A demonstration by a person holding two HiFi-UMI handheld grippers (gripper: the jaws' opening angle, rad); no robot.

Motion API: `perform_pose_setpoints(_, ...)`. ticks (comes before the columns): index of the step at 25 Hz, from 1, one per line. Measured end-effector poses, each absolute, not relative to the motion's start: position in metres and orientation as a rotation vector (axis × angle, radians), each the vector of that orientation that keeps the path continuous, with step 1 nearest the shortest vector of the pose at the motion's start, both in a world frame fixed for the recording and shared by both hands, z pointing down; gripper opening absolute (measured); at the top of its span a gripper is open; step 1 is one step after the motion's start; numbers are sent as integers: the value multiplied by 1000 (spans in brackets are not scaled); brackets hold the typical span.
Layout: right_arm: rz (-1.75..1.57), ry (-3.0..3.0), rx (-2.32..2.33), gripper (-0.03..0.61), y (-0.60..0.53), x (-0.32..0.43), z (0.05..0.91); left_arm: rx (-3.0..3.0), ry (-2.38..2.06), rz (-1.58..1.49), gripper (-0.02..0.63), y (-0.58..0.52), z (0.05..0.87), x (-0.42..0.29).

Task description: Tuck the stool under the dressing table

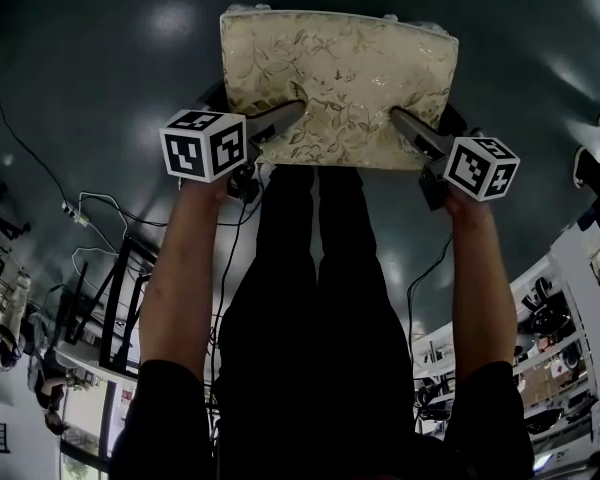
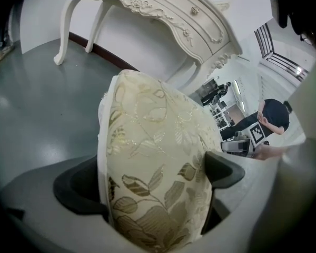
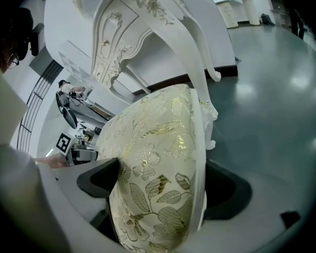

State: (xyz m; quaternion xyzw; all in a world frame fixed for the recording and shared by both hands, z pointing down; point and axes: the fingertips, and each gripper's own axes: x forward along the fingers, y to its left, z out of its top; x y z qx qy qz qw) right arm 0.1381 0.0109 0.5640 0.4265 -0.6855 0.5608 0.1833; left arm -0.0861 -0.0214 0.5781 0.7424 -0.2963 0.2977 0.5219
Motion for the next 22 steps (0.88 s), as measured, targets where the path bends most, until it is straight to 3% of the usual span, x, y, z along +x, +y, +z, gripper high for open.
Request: perform_pose_setpoints(22, 1623, -1981, 1093, 476, 4, 138, 575, 1744, -833, 722, 589, -18, 573, -89)
